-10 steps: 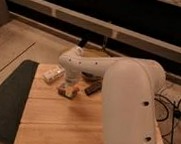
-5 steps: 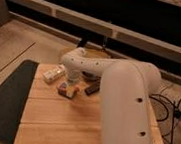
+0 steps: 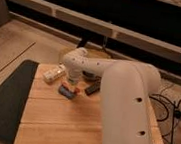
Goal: Place the pepper in the ceramic bowl
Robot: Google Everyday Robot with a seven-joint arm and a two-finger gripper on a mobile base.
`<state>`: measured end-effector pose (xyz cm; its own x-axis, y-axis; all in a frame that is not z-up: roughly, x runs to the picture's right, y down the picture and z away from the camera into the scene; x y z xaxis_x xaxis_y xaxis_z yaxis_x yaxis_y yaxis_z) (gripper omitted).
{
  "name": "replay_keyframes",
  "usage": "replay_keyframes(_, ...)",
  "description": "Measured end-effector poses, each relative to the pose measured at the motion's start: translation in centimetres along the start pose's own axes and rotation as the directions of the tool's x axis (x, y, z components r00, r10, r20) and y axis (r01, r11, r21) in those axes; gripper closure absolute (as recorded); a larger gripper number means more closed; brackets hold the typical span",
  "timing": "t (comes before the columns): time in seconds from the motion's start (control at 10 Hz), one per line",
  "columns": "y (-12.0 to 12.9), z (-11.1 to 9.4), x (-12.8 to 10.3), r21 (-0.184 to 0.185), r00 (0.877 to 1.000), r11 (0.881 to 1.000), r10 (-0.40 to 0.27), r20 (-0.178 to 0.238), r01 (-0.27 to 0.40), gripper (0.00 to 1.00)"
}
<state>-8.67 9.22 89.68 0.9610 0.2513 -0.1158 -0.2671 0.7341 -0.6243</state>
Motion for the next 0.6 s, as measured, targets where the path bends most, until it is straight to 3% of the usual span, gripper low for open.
replay_keyframes(0.1, 0.0, 0.1, 0.1, -0.001, 1.0, 1.0, 0.002, 0.004, -0.002, 0.97)
replay_keyframes(0.3, -0.1, -0.1, 0.2, 0.009, 1.0, 1.0, 0.019, -0.001, -0.019, 1.0)
replay_keyframes(0.5, -1.6, -1.5, 1.8, 0.068, 0.995, 0.994, 0.089, -0.051, -0.086, 1.0)
replay_keyframes(0.6, -3.1, -3.6, 4.1, 0.132, 0.977, 0.974, 0.195, -0.084, -0.183, 1.0)
